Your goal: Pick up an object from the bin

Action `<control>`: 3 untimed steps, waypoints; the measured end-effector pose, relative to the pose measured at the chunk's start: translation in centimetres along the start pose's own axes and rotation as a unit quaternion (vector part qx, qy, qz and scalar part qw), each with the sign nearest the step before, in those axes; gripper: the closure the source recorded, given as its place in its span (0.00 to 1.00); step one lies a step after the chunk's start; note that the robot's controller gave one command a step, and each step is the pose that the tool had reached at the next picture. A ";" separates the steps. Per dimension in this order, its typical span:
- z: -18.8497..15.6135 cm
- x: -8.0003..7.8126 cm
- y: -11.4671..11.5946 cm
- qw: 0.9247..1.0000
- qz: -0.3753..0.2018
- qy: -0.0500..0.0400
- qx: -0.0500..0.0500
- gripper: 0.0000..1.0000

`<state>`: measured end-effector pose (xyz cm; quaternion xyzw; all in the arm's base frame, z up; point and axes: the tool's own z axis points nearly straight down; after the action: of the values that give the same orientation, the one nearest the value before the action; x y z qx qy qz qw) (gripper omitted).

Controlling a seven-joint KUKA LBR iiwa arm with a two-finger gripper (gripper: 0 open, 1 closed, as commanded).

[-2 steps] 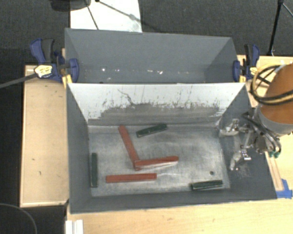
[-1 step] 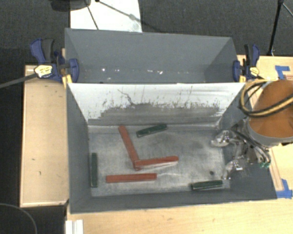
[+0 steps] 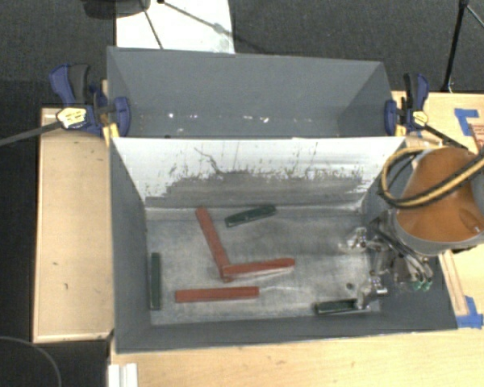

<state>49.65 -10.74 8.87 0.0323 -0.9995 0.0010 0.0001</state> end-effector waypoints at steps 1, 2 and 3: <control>-0.5 0.9 1.3 0.999 0.036 0.000 -0.002 0.00; 1.6 1.8 -0.4 0.996 -0.087 -0.003 -0.001 1.00; 1.6 1.8 -0.4 0.996 -0.088 -0.003 -0.001 1.00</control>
Offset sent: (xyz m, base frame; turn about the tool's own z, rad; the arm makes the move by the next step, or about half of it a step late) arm -0.0202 -0.0059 -0.0187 -0.1732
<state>47.88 -11.29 7.31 0.1202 -0.9927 0.0003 -0.0028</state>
